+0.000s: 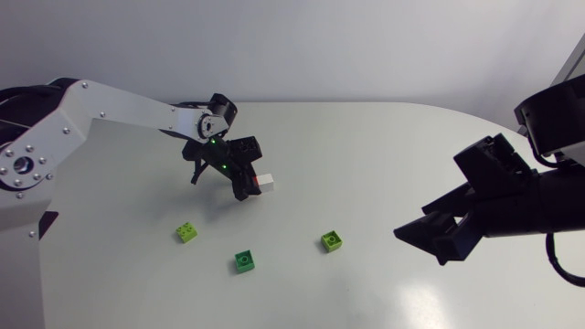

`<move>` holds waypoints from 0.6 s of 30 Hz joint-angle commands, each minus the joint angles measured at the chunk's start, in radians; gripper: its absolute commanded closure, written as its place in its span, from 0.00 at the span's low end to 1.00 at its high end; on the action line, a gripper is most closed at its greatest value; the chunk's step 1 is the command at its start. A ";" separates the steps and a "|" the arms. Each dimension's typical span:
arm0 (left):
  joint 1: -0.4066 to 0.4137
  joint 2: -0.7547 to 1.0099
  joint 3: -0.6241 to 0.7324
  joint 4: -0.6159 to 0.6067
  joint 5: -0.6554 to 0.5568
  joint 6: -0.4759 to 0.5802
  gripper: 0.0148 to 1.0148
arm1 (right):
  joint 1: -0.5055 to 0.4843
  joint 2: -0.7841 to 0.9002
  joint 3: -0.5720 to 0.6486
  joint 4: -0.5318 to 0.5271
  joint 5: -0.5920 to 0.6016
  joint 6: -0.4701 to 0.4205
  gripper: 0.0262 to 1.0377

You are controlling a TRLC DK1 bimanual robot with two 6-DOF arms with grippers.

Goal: Disassemble duplo

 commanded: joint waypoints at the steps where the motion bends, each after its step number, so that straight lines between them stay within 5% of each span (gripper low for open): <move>1: 0.015 0.032 0.026 -0.017 0.028 0.054 0.61 | -0.002 0.019 -0.021 0.016 -0.007 -0.021 0.04; 6: 0.016 0.058 0.039 -0.021 0.045 0.085 0.77 | 0.001 0.019 -0.018 0.012 -0.009 -0.021 0.04; 13: 0.015 0.032 0.025 -0.043 0.061 0.100 0.79 | 0.007 0.019 -0.021 0.012 -0.009 -0.030 0.04; 18: 0.016 -0.144 -0.027 -0.170 0.163 0.174 0.79 | 0.022 0.008 0.021 0.019 -0.022 -0.048 0.04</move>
